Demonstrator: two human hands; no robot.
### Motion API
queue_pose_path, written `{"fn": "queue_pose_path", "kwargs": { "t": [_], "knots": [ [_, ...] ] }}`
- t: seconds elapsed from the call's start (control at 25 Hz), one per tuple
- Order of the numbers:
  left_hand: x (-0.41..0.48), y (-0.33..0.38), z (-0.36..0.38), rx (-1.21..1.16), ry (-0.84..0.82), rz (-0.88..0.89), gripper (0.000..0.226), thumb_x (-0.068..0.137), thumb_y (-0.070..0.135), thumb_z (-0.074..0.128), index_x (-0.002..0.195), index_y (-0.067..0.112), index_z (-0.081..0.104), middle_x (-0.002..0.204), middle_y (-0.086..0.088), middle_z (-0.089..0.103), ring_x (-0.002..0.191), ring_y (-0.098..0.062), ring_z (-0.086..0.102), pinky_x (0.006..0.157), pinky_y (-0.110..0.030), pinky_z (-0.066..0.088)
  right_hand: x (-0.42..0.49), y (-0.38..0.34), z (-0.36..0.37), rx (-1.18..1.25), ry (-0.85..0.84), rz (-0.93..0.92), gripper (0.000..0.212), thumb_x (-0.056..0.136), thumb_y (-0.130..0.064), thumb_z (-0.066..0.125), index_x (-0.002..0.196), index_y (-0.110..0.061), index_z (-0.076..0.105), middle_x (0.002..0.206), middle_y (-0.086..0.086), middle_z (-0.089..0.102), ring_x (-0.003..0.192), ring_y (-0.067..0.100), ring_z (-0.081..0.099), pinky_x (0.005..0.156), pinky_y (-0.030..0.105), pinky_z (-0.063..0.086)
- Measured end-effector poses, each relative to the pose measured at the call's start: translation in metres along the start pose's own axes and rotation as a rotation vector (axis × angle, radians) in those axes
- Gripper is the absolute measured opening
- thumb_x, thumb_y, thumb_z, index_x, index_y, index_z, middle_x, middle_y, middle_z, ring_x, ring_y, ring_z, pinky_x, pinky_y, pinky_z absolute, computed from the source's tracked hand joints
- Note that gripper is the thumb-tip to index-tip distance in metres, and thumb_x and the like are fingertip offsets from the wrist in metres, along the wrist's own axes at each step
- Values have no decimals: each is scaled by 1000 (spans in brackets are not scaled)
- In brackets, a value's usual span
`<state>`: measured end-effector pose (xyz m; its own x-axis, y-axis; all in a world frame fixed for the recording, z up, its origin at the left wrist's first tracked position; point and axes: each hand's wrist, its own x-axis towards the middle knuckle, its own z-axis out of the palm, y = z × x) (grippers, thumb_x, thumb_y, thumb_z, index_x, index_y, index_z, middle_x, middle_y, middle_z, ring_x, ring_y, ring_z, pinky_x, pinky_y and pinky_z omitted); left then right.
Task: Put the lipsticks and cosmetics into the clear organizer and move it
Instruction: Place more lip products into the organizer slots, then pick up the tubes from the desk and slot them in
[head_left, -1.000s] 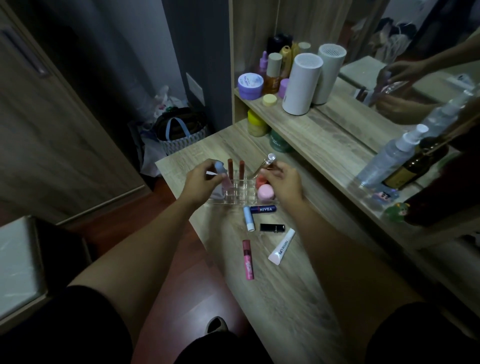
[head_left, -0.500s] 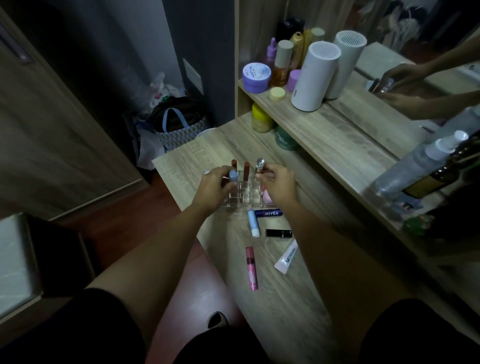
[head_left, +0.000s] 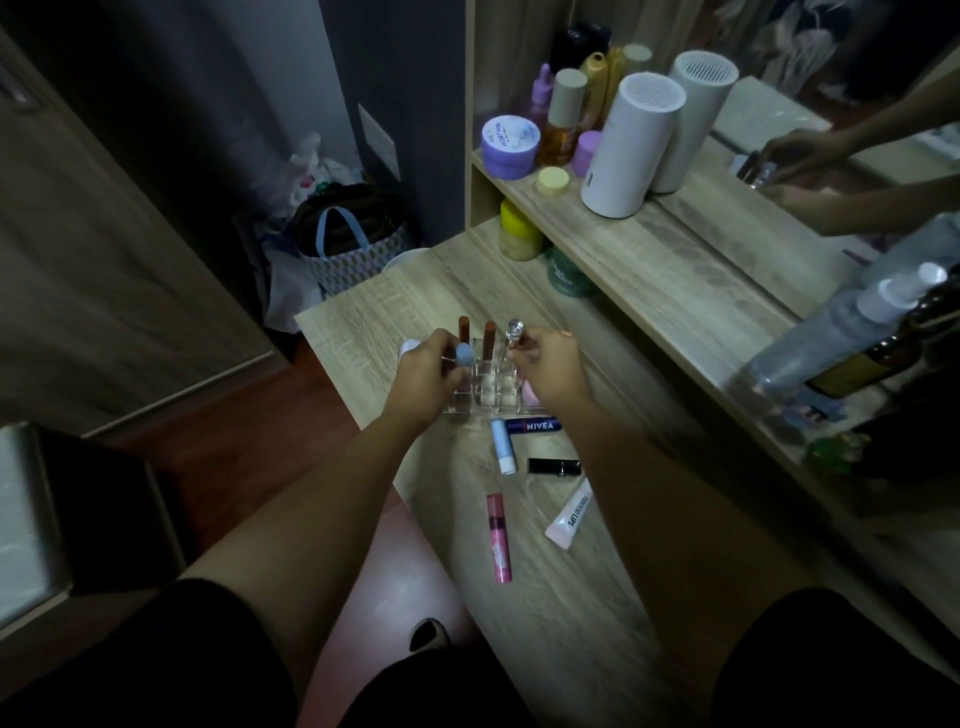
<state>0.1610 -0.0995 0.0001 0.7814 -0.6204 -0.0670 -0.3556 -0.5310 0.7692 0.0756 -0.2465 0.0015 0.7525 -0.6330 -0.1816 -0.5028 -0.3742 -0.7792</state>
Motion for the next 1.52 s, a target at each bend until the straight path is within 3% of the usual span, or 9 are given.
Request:
{"fn": "queue_pose_path", "kwargs": {
  "t": [0.16, 0.36, 0.48, 0.64, 0.76, 1.04, 1.16, 1.4, 1.52],
  "knots": [
    [1, -1, 0, -27, -18, -29, 24, 81, 9, 68, 101, 5, 57, 107, -19, 63, 91, -24, 67, 77, -29, 56, 0, -5, 1, -38, 7, -7, 31, 86, -5, 64, 118, -5, 63, 107, 13, 70, 97, 19, 66, 91, 35, 54],
    [-4, -1, -6, -102, -31, -89, 38, 79, 15, 72, 112, 9, 53, 116, -20, 58, 97, -24, 66, 82, -40, 59, -6, -4, -4, -69, 40, -15, 36, 87, -1, 60, 123, -6, 58, 109, 12, 69, 98, 19, 66, 83, 22, 50],
    [-11, 4, -10, -109, 1, -93, 42, 79, 12, 71, 116, 8, 52, 117, -19, 58, 96, -22, 65, 73, -35, 59, -12, -6, -11, -43, 58, -4, 44, 88, 0, 60, 131, -4, 52, 119, 13, 66, 102, 19, 65, 86, 19, 43],
    [-33, 16, -11, -110, 65, -88, 33, 82, 11, 69, 111, 8, 55, 110, -15, 62, 83, -16, 63, 59, -18, 50, -34, -6, -23, -2, 133, -32, 39, 87, -3, 62, 125, -6, 57, 118, 12, 66, 96, 12, 60, 90, 24, 47],
    [-60, 15, -4, -28, 87, -74, 17, 83, 14, 67, 97, 6, 61, 97, -13, 69, 78, -20, 64, 68, -27, 49, -61, 13, -32, -33, 139, -97, 24, 85, -8, 65, 109, -8, 67, 106, 13, 71, 83, 12, 61, 78, 26, 51],
    [-127, -1, 46, 78, -143, -190, 28, 78, 28, 74, 87, 4, 63, 91, -17, 71, 87, -32, 65, 75, -33, 48, -124, 93, -43, -575, -327, -356, 24, 86, -4, 55, 104, -8, 71, 111, 10, 70, 106, 26, 62, 92, 28, 44],
    [-138, 2, 64, 85, -127, -310, 40, 76, 37, 75, 93, 4, 59, 97, -17, 69, 92, -32, 63, 77, -36, 49, -126, 95, -42, -662, -369, -383, 30, 88, -10, 54, 115, -13, 67, 121, 6, 66, 115, 23, 56, 100, 30, 42],
    [-137, 5, 75, 107, -128, -438, 47, 71, 25, 78, 106, 3, 55, 110, -19, 65, 102, -33, 60, 81, -37, 49, -126, 86, -38, -863, -432, -377, 31, 90, -30, 56, 120, -24, 63, 120, 6, 63, 113, 24, 55, 90, 34, 42],
    [-132, 5, 60, -53, -148, -504, 52, 65, 25, 84, 105, 5, 59, 101, -13, 65, 95, -27, 63, 82, -35, 53, -125, 87, -36, -711, -482, -225, 26, 88, -25, 61, 112, -15, 66, 110, 9, 63, 100, 24, 58, 82, 32, 44]
  ]
}}
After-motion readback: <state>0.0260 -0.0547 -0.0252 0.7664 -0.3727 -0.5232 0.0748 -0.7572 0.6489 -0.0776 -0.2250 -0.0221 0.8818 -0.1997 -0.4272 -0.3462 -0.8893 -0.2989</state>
